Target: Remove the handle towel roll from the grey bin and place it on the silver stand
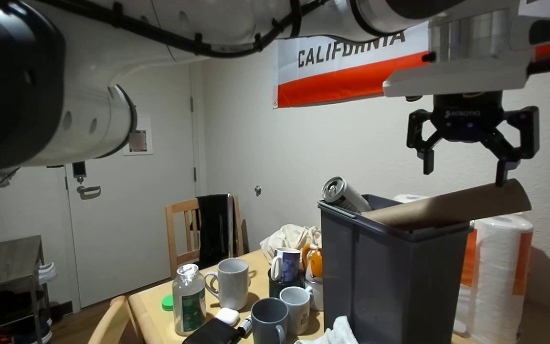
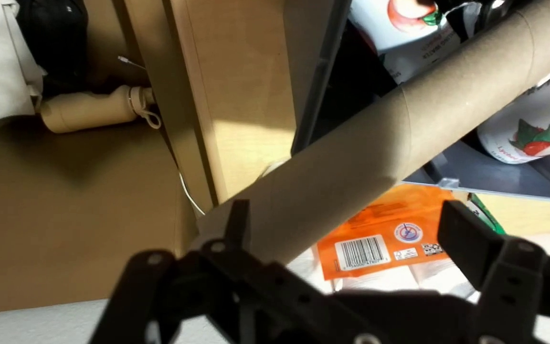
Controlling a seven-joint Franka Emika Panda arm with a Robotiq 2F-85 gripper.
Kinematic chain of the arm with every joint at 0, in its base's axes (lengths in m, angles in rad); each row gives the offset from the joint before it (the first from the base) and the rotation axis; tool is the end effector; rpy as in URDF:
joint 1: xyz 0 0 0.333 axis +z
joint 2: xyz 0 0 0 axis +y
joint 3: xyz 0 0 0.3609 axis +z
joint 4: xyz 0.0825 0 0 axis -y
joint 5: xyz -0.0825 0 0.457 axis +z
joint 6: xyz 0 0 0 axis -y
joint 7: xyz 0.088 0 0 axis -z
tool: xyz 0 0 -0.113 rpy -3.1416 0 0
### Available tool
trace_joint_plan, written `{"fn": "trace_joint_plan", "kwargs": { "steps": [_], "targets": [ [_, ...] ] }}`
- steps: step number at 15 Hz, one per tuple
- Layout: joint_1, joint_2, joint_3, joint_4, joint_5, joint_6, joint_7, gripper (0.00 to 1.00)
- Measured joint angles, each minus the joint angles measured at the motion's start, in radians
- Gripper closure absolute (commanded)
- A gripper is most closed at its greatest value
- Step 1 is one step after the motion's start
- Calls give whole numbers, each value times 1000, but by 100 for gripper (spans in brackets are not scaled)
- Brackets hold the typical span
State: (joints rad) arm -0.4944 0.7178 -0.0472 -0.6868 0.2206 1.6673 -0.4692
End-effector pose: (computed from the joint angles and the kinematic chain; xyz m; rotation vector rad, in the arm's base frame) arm 0.7497 -0.4024 0.6234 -3.0595 0.0747 -0.4956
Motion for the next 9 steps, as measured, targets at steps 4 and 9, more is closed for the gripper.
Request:
{"fn": "trace_joint_plan", "kwargs": {
  "steps": [4,9],
  "targets": [
    [0,41,18,32,21,-19,1,0],
    [-8,55,26,64,29,-51,5,0]
  ]
}}
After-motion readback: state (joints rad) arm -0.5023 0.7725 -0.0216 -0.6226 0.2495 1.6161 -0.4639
